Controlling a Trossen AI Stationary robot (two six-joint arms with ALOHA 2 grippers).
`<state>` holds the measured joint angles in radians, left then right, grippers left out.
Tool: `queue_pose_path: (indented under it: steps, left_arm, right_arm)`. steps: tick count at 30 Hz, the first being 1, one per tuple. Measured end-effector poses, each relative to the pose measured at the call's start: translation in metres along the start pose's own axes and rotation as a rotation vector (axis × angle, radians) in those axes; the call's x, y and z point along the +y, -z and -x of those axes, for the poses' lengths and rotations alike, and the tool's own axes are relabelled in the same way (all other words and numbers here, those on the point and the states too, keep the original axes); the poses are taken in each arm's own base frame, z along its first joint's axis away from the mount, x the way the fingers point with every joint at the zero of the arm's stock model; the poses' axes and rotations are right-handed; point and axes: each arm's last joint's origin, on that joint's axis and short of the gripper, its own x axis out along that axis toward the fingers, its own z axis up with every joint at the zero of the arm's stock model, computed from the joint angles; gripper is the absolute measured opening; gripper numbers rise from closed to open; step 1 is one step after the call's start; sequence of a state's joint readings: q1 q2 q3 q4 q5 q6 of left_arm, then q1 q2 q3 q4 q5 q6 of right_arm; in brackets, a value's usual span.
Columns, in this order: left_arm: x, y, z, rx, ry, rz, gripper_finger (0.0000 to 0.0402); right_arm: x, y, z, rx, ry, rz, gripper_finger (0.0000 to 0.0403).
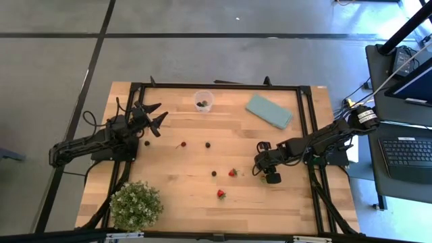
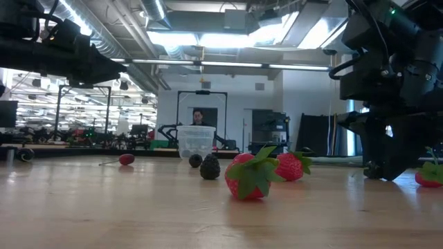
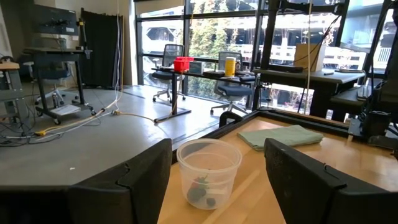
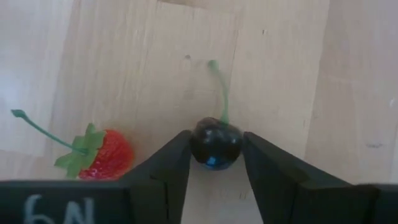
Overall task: Pick and placing Produce into tupperware
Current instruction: Put the right black cherry into the transparent bin
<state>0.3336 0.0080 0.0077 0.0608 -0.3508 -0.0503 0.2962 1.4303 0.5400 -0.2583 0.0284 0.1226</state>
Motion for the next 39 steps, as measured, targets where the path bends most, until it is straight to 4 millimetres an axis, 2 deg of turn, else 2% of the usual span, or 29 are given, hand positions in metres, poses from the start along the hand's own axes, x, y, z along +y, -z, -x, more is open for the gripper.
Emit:
queue_pose_path:
  steps: [8,14,22,33,39]
  left_arm:
    - [0.0000,0.0000,0.0000,0.000,0.000,0.001,0.0247]
    - [0.0000,0.0001,0.0000,0.001,0.000,0.001,0.0247]
    - [0.0000,0.0001,0.0000,0.000,0.000,0.001,0.0247]
    - [0.0000,0.0001,0.0000,0.000,0.000,0.000,0.0247]
    - [0.0000,0.0001,0.0000,0.000,0.000,0.000,0.0247]
  right_arm:
    - [0.0007,-0.0002,0.0002,0.000,-0.013,0.001,0.0232]
    - [0.0008,-0.0001,0.0002,0.001,-0.015,0.019,0.0249]
    - [0.0005,-0.0004,0.0001,-0.002,-0.008,0.051,0.0229]
    - [0.0001,-0.0010,0.0000,-0.009,0.000,0.051,0.0161]
    - [0.0002,-0.0014,-0.0001,-0.014,-0.001,0.053,0.0137]
